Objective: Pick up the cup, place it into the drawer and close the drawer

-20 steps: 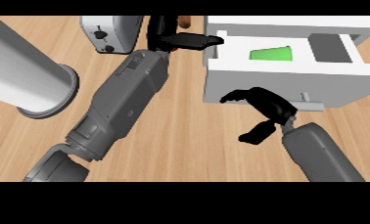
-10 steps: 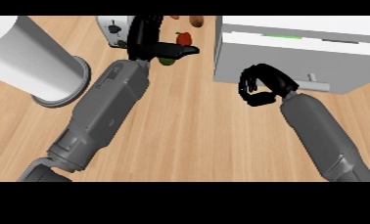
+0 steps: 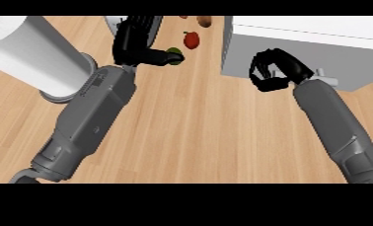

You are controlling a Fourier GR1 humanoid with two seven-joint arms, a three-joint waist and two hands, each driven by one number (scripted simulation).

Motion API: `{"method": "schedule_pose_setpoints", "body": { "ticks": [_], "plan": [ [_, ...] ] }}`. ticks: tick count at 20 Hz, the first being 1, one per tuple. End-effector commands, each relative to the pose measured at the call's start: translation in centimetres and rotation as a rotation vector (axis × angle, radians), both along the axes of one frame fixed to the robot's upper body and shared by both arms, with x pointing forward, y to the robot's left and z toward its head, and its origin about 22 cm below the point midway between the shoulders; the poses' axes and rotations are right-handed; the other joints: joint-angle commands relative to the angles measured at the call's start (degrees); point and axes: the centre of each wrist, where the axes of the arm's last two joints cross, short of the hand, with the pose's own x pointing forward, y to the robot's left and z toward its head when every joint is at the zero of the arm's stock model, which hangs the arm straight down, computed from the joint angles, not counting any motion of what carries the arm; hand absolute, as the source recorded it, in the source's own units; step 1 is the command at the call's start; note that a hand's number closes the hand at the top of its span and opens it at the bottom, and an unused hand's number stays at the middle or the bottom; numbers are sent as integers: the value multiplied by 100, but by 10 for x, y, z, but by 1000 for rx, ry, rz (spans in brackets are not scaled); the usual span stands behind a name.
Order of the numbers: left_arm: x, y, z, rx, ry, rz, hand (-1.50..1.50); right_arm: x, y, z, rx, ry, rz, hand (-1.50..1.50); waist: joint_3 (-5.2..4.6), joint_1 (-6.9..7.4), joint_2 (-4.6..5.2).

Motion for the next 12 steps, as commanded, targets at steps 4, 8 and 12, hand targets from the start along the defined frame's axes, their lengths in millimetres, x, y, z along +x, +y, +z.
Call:
{"method": "schedule_pose_setpoints", "body": {
  "ticks": [4,8,12],
  "plan": [
    [-3,14,-1,5,2,-36,-150,30,-45,80,21,-132,-172,150,-6,263,128],
    [-6,15,-4,-1,-8,-51,-150,32,-41,89,54,-142,-157,150,-12,365,153],
    [-8,17,-7,-8,1,-59,-150,29,-55,101,69,-137,-147,150,-18,404,173]
  ]
}}
